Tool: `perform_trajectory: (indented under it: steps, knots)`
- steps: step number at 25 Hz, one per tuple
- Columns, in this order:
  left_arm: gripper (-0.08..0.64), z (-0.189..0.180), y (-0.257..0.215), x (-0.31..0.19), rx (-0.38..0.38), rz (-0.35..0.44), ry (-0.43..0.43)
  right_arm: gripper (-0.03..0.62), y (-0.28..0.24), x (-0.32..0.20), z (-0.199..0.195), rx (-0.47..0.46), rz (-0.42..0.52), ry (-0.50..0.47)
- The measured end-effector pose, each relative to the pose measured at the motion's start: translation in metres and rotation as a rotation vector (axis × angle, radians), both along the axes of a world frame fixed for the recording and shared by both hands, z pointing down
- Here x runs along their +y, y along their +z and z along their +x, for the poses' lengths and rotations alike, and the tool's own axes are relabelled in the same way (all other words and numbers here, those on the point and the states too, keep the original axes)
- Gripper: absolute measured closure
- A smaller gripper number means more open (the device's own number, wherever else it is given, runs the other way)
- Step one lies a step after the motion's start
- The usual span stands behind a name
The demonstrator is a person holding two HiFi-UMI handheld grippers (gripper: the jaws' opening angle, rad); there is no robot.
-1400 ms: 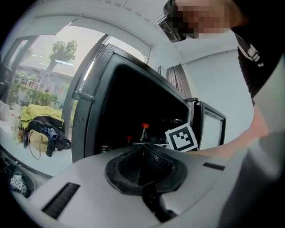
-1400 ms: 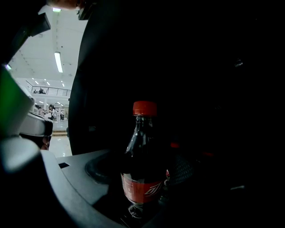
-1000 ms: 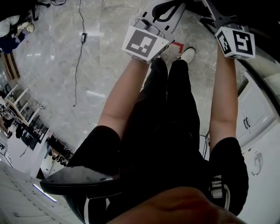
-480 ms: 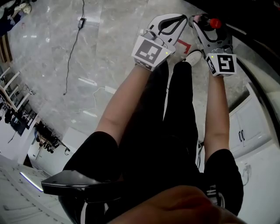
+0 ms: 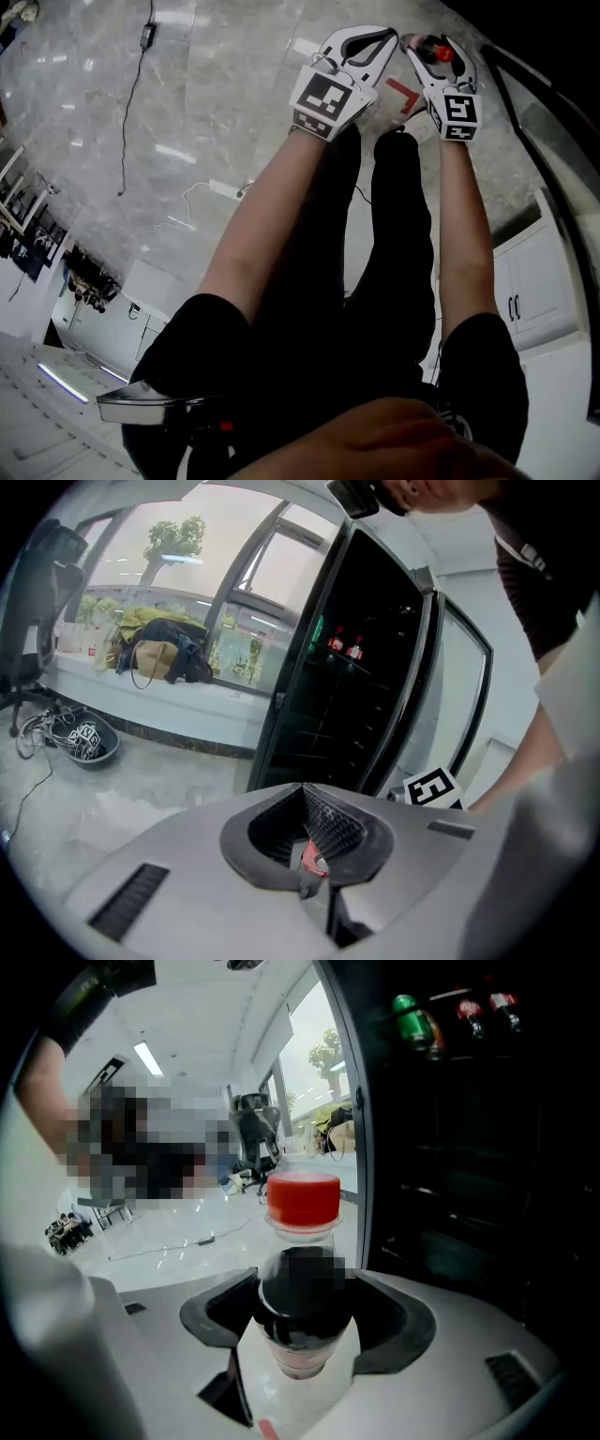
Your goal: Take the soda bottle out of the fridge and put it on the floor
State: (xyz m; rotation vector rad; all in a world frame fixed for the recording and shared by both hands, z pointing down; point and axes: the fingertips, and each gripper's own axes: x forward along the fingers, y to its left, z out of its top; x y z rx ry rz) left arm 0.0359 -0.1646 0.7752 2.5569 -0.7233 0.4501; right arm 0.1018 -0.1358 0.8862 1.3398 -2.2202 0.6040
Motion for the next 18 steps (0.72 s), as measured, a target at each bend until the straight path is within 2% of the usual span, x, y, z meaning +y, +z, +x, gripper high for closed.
perform_trajectory:
  steps: [6, 12, 15, 18]
  knots:
    - [0.555, 0.0, 0.08, 0.011, -0.028, -0.043, 0.013, 0.282, 0.106, 0.009, 0.005, 0.06, -0.084, -0.035]
    - [0.555, 0.002, 0.115, 0.032, -0.005, -0.052, 0.048, 0.282, 0.191, 0.014, 0.018, 0.133, -0.124, -0.027]
    - [0.555, -0.007, 0.127, 0.041, -0.001, -0.07, 0.051, 0.282, 0.22, 0.02, 0.013, 0.152, -0.128, -0.046]
    - [0.555, -0.012, 0.132, 0.044, -0.002, -0.075, 0.044, 0.282, 0.224, 0.016, 0.005, 0.172, -0.09, -0.071]
